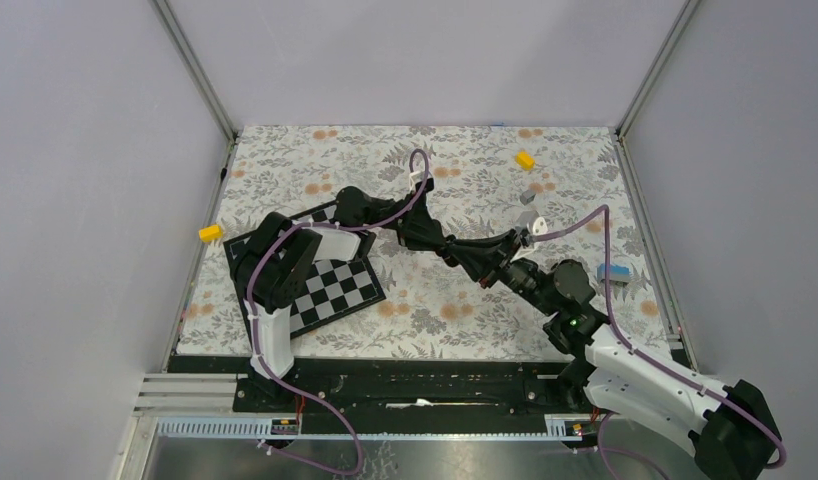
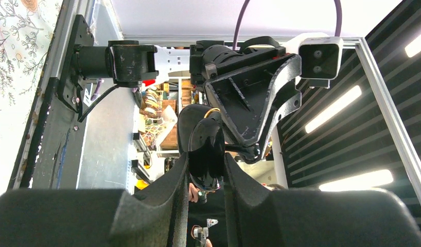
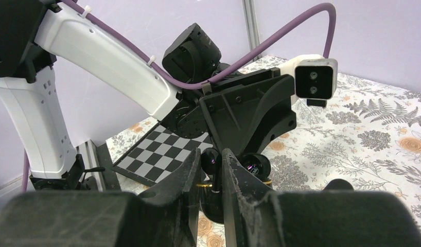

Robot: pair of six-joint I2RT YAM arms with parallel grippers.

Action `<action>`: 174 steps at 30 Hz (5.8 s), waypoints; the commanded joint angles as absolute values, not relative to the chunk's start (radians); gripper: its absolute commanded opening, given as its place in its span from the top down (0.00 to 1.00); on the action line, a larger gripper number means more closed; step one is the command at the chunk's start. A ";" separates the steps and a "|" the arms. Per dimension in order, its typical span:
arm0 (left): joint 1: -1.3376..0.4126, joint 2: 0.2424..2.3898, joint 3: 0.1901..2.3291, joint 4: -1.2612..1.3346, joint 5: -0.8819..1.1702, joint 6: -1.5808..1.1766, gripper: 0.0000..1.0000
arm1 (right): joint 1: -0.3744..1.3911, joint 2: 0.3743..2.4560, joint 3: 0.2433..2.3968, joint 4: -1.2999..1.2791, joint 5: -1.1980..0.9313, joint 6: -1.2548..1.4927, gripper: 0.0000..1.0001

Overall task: Insert the wireless bluetooth earbuds into the charging case
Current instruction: Insert the left earbud into the left side groove of the charging case.

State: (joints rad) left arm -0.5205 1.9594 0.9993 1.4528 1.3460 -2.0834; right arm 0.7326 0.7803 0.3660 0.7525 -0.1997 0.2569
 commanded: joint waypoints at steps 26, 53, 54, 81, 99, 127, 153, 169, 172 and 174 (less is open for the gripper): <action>-0.499 1.967 0.984 1.592 1.358 -2.416 1.00 | 0.728 0.855 0.473 0.791 -0.254 0.244 0.96; -0.477 1.969 0.989 1.592 1.348 -2.420 1.00 | 0.729 0.858 0.424 0.806 -0.262 0.275 0.96; -0.475 1.969 0.989 1.592 1.347 -2.420 1.00 | 0.730 0.852 0.421 0.799 -0.259 0.275 0.96; -0.474 1.965 0.985 1.592 1.344 -2.422 1.00 | 0.729 0.950 0.449 0.898 -0.248 0.278 0.97; -0.474 1.953 0.987 1.592 1.340 -2.427 1.00 | 0.730 0.977 0.438 0.942 -0.250 0.286 0.97; -0.477 1.946 1.000 1.592 1.333 -2.439 1.00 | 0.730 0.988 0.405 0.925 -0.234 0.262 0.97; -0.470 1.956 1.015 1.597 1.312 -2.453 1.00 | 0.729 0.932 0.369 0.887 -0.237 0.261 0.97; -0.460 1.955 1.022 1.597 1.309 -2.453 1.00 | 0.730 0.920 0.359 0.852 -0.265 0.271 0.97; -0.460 1.955 1.023 1.597 1.312 -2.453 1.00 | 0.729 0.931 0.366 0.842 -0.271 0.268 0.97; -0.460 1.955 1.022 1.597 1.312 -2.452 1.00 | 0.729 0.943 0.375 0.831 -0.281 0.265 0.97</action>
State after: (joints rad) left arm -0.4740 1.9682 0.9863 1.4616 1.3544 -2.0914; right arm 0.7319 0.9257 0.3660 0.8623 -0.2470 0.2756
